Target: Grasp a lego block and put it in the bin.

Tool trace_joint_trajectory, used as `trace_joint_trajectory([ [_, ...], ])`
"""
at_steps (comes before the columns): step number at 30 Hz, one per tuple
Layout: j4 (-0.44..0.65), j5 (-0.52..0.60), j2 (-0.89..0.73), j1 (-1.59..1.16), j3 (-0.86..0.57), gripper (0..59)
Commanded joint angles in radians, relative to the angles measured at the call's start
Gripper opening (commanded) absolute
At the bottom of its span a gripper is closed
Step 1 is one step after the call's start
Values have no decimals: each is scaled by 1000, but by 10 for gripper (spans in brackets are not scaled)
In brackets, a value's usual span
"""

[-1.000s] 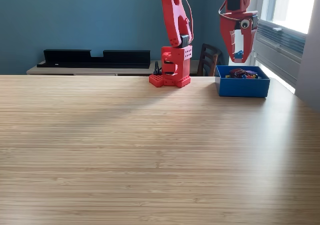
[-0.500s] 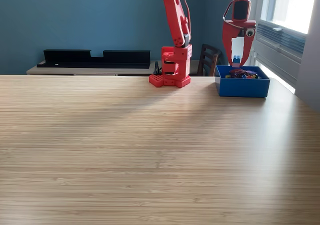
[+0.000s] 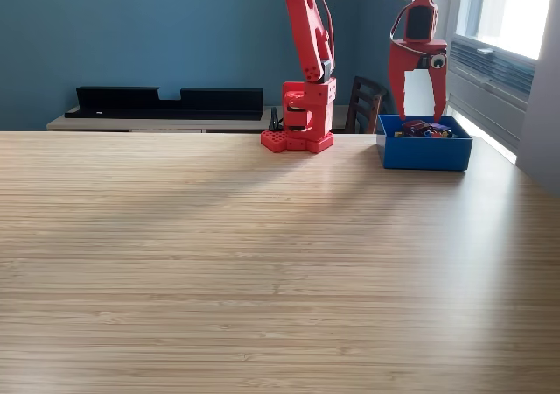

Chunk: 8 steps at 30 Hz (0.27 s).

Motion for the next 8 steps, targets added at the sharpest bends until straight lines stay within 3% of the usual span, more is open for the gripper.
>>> trace_joint_trajectory([
  [1, -12, 91, 63, 244, -160, 1],
  [8, -95, 201, 74, 696, -160, 1],
])
